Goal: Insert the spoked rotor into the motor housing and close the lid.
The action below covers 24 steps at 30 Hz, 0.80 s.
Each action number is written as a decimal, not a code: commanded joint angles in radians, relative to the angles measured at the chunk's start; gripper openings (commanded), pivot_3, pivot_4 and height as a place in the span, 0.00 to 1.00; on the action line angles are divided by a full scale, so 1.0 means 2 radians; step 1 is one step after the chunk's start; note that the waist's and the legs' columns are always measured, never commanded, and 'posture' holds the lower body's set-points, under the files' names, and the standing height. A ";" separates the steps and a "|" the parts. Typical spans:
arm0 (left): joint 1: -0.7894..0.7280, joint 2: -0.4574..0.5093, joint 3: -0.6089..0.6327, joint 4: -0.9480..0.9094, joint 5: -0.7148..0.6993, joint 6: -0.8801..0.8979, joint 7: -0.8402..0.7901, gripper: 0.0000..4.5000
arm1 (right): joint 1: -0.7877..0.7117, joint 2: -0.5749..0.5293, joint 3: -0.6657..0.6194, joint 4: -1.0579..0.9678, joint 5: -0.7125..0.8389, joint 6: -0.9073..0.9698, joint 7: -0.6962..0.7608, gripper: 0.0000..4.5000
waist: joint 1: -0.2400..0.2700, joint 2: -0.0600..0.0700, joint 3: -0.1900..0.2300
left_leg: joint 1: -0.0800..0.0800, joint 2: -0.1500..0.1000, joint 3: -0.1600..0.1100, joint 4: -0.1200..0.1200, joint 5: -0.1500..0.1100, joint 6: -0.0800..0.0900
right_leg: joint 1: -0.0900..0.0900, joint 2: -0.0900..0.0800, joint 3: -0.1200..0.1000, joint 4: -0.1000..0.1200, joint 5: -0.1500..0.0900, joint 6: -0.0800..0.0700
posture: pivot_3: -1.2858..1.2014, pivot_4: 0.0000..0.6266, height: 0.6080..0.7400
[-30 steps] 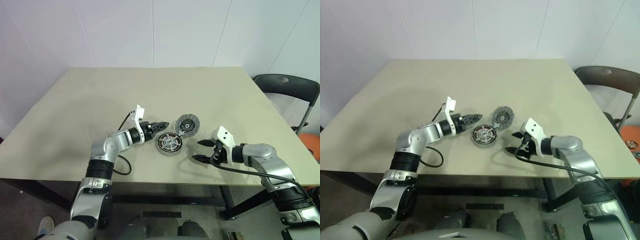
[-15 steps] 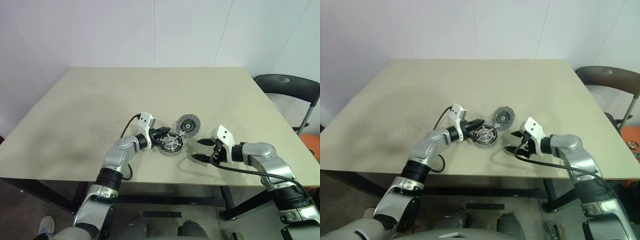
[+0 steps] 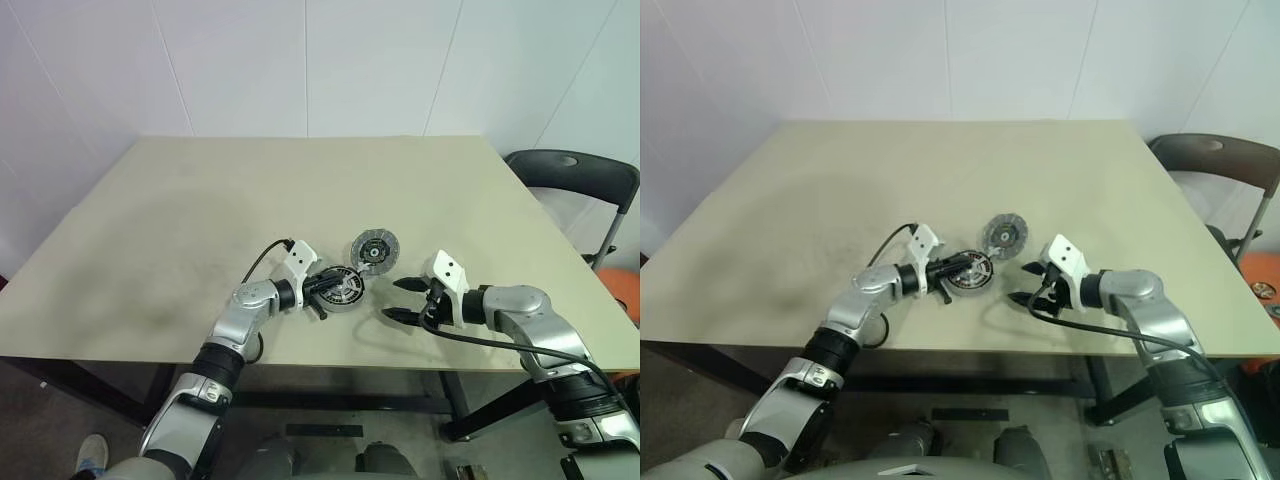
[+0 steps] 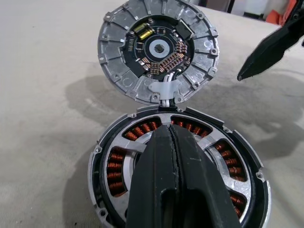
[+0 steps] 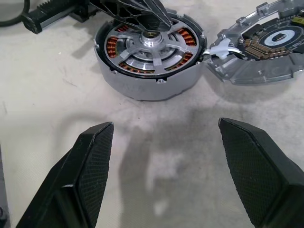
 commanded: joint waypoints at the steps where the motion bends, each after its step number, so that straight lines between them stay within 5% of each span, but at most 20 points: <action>1: 0.002 0.016 0.028 -0.053 -0.030 -0.004 -0.023 0.01 | -0.024 0.004 -0.025 -0.041 0.043 0.024 0.008 0.83 | 0.000 0.000 0.000 | 0.000 0.000 0.000 0.000 0.000 0.000 | 0.000 0.000 0.000 0.000 0.000 0.000 | 0.52 0.00 1.00; 6: 0.032 0.057 0.041 -0.148 -0.062 0.014 -0.060 0.01 | -0.041 -0.007 -0.014 -0.091 0.066 0.056 0.020 0.83 | 0.001 0.000 0.000 | -0.001 0.000 0.000 0.000 0.000 0.000 | -0.001 0.000 0.000 0.000 0.000 0.000 | 0.52 0.00 1.00; 12: 0.093 0.119 0.045 -0.245 -0.074 0.041 -0.081 0.01 | -0.067 -0.039 0.088 -0.103 -0.041 0.016 0.027 0.83 | 0.001 0.000 0.000 | -0.001 0.000 0.000 0.000 0.000 0.000 | -0.001 0.000 0.000 0.000 0.000 0.000 | 0.52 0.00 1.00; 24: 0.169 0.176 0.067 -0.323 -0.087 0.043 -0.079 0.01 | -0.206 -0.016 0.202 -0.046 -0.165 -0.097 0.071 0.83 | 0.002 0.001 0.001 | -0.001 0.000 0.000 -0.001 0.000 0.000 | -0.002 0.000 0.000 -0.001 0.000 0.000 | 0.52 0.00 1.00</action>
